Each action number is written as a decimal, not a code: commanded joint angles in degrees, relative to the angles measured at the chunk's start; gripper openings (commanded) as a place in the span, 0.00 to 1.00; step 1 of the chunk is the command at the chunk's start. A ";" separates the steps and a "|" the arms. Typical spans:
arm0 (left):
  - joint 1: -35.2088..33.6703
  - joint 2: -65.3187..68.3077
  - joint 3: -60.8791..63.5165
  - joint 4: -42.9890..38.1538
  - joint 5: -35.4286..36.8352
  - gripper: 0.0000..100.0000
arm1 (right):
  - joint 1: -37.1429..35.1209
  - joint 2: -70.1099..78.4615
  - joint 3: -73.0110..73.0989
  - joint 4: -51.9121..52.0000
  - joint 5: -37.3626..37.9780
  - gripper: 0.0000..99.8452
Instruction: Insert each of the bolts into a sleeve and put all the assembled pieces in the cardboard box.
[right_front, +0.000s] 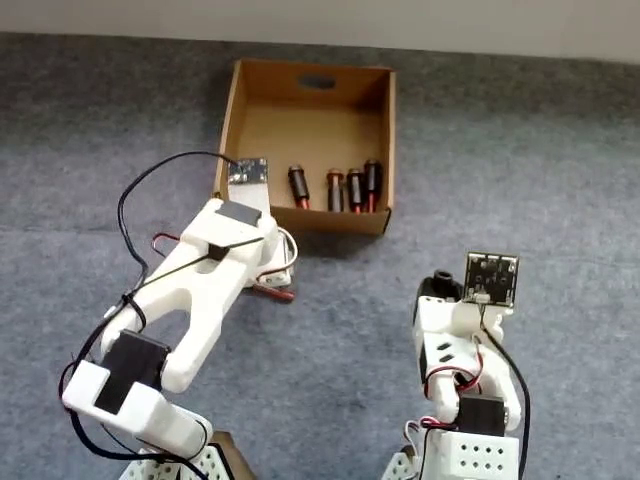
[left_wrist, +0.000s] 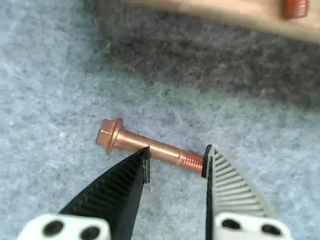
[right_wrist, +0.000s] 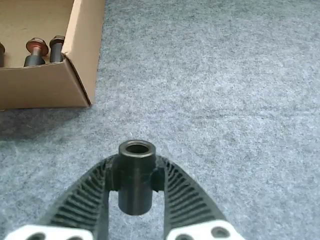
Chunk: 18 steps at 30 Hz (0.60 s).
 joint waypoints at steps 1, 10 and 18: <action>-0.48 0.04 2.07 -0.09 0.26 0.19 | 0.31 -0.84 -0.31 -0.40 -0.53 0.01; -0.48 -0.48 1.89 0.18 -6.33 0.19 | 0.31 -0.84 -0.31 -0.40 -0.53 0.01; -0.66 -13.49 2.33 7.82 -6.77 0.19 | 0.31 -0.84 -0.31 -0.40 -0.53 0.01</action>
